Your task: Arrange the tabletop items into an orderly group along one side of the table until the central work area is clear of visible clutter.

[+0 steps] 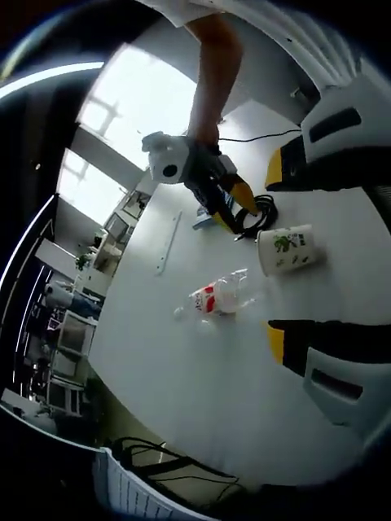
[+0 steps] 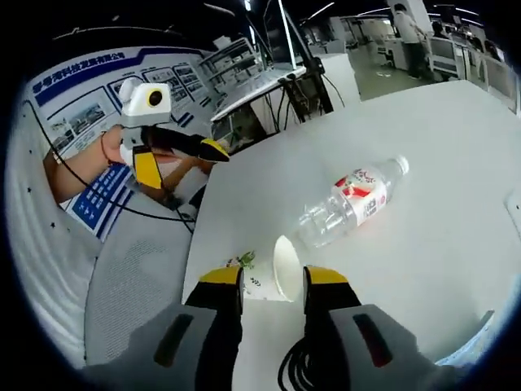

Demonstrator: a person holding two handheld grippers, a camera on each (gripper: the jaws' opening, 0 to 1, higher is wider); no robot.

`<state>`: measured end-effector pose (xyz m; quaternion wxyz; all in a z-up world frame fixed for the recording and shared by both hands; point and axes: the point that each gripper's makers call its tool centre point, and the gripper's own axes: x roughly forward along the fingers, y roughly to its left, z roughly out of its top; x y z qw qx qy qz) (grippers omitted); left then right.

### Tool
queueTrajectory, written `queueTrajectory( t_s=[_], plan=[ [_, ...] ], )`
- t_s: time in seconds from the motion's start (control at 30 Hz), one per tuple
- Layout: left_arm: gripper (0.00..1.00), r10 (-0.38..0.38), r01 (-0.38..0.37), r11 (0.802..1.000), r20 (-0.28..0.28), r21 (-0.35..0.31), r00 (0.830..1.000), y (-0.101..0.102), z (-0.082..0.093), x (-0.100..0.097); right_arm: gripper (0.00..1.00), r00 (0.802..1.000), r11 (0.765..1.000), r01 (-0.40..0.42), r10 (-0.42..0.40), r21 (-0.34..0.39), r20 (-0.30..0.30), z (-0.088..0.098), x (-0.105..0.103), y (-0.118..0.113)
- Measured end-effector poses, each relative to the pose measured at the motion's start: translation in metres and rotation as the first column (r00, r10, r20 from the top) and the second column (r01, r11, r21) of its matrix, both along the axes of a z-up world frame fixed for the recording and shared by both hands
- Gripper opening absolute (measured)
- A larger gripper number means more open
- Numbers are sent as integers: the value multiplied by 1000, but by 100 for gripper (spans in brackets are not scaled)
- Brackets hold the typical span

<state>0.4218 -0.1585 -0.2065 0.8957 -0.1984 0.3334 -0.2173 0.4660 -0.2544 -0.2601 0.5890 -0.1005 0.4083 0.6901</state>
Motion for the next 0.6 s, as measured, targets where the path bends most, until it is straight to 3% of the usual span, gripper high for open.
queueTrajectory(
  t_s=[0.37, 0.6],
  plan=[
    [65, 9, -9, 1000, -5, -19, 1000, 2, -6, 3, 22, 992, 995, -96, 94, -25, -81, -18, -9, 7],
    [65, 20, -20, 999, -4, -29, 1000, 4, -9, 7, 14, 982, 989, -141, 136, -35, -130, -25, -14, 7]
  ],
)
